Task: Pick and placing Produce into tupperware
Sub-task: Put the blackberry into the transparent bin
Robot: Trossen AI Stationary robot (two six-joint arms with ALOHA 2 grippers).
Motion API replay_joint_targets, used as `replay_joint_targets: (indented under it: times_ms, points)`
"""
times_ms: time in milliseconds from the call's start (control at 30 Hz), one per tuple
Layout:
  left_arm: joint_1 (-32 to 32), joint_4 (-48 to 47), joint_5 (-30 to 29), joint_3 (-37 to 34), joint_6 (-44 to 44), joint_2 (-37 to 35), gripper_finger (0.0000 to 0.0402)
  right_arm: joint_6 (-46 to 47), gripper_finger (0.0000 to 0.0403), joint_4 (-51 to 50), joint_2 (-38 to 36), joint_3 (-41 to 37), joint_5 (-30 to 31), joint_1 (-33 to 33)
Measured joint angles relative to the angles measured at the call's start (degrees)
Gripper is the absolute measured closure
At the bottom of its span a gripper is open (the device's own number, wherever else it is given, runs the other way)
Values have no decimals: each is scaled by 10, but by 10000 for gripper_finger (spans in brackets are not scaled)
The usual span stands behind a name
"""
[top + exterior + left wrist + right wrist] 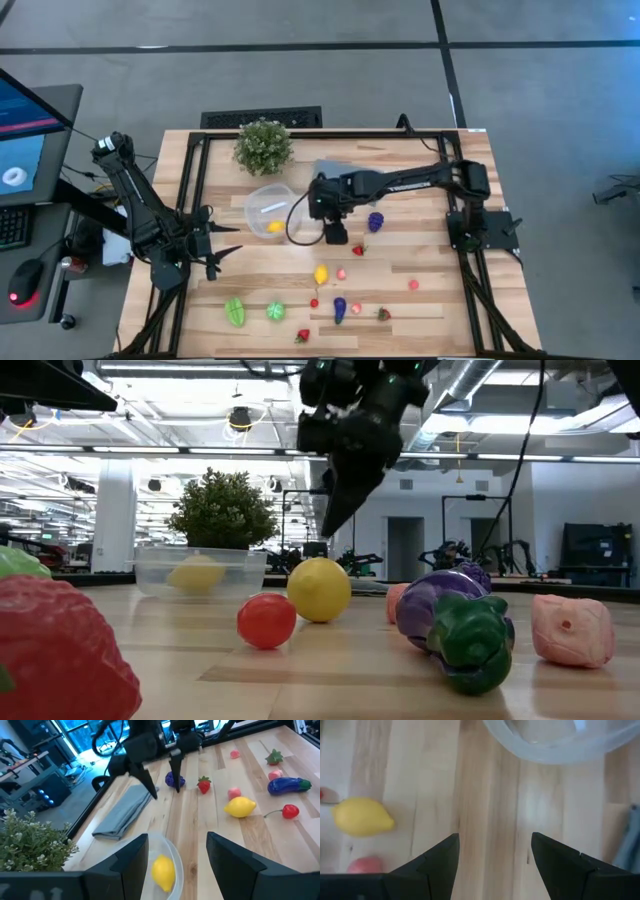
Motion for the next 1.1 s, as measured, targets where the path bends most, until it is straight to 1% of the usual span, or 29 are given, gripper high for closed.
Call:
replay_joint_targets:
  times_ms: [233, 300, 400, 567, 767, 867, 967, 1100]
  points:
    - [0, -7, 0, 0, 0, 0, 209, 55, 131, -72, -32, -3, 60, 31]
    - [0, -9, 0, 0, 1, 0, 209, 79, 131, -82, -44, -17, 79, 42]
    - [0, -22, 0, 0, 1, 0, 209, 123, 131, -80, -69, -57, 103, 62]
    - [0, -52, -7, 0, 0, 0, 209, 204, 132, -27, -141, -158, 167, 106]
    - [0, -63, -16, 0, 8, 0, 209, 294, 132, 121, -260, -306, 278, 159]
    - [0, -63, -15, 0, 6, 0, 209, 340, 132, 169, -313, -375, 332, 175]
    - [0, -62, -13, 0, -2, 0, 209, 418, 132, 174, -349, -431, 384, 186]
    - [0, -62, -13, 0, -2, 0, 209, 534, 132, 170, -377, -486, 450, 198]
